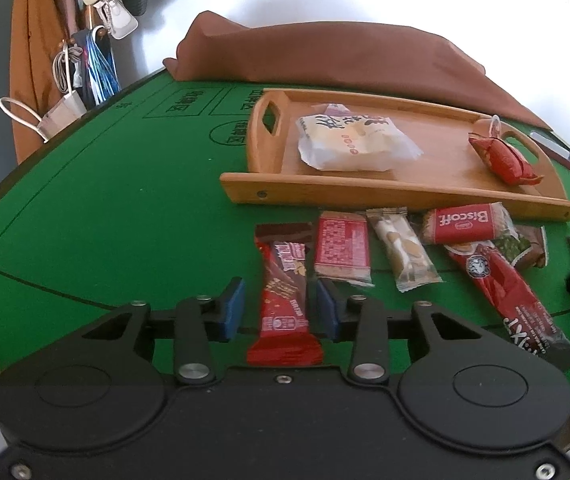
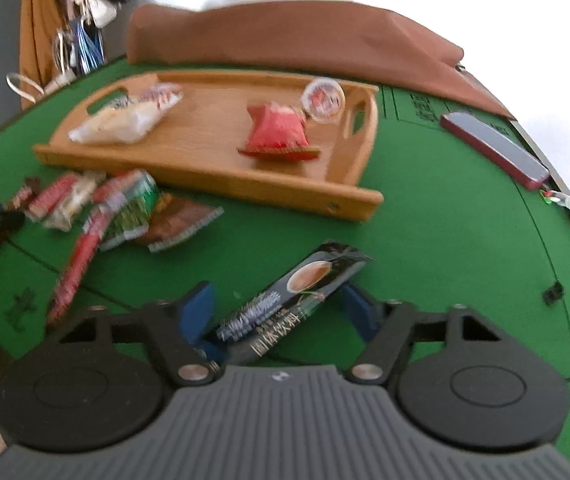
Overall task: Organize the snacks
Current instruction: 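Lift the chocolate bar and coffee stick pack and carry both over the tray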
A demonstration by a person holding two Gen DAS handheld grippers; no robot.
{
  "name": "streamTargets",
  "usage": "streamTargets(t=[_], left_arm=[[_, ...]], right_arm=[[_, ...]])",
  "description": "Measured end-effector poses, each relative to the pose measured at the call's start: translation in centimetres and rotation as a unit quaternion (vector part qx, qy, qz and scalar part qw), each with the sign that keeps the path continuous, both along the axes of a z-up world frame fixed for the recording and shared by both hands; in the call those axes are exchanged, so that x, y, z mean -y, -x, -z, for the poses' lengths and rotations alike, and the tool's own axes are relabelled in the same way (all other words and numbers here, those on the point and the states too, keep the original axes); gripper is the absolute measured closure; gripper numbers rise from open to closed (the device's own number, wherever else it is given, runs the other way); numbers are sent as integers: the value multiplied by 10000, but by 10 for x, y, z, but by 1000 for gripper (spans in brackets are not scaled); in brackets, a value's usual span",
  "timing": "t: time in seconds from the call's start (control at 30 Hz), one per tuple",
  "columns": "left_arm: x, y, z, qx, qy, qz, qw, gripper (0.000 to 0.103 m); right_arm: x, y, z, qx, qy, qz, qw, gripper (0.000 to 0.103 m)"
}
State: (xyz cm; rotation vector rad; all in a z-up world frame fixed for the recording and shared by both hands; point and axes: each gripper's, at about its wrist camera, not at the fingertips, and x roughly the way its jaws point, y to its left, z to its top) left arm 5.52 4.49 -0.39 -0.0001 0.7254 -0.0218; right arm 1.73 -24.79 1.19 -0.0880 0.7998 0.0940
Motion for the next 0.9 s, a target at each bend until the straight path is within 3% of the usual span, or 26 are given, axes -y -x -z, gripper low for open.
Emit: streamTargets(t=[0.07, 0.17, 0.2, 0.3, 0.33, 0.57, 0.7, 0.73, 0.83, 0.9], left_arm=[[1, 0, 0, -7, 2, 22, 10000, 68], [2, 0, -1, -5, -2, 31, 10000, 69], [2, 0, 0, -5, 1, 29, 10000, 69], [2, 0, 0, -1, 18, -5, 10000, 69], [2, 0, 0, 4, 12, -23, 10000, 69], [4, -4, 2, 45, -218, -91, 9997, 58], [3, -6, 2, 20, -149, -118, 9998, 58], [2, -6, 2, 10, -99, -97, 9999, 63], [1, -6, 0, -22, 28, -74, 10000, 80], [1, -6, -1, -42, 54, -80, 9999, 80]], right_arm=[[-4, -4, 0, 90, 13, -23, 10000, 54], [-9, -8, -1, 95, -187, -250, 9995, 58], [-11, -9, -2, 97, -260, -315, 9991, 57], [-18, -6, -3, 138, -115, -425, 9989, 38], [-20, -5, -3, 160, -21, -436, 9989, 37], [-20, 11, 0, 89, 170, -385, 9991, 36], [-22, 16, 2, 221, 209, -301, 9991, 36], [-23, 17, 2, 250, 198, -278, 9991, 37], [-26, 18, 2, 277, 132, -251, 9992, 51], [-29, 18, 1, 265, 108, -252, 9993, 65]])
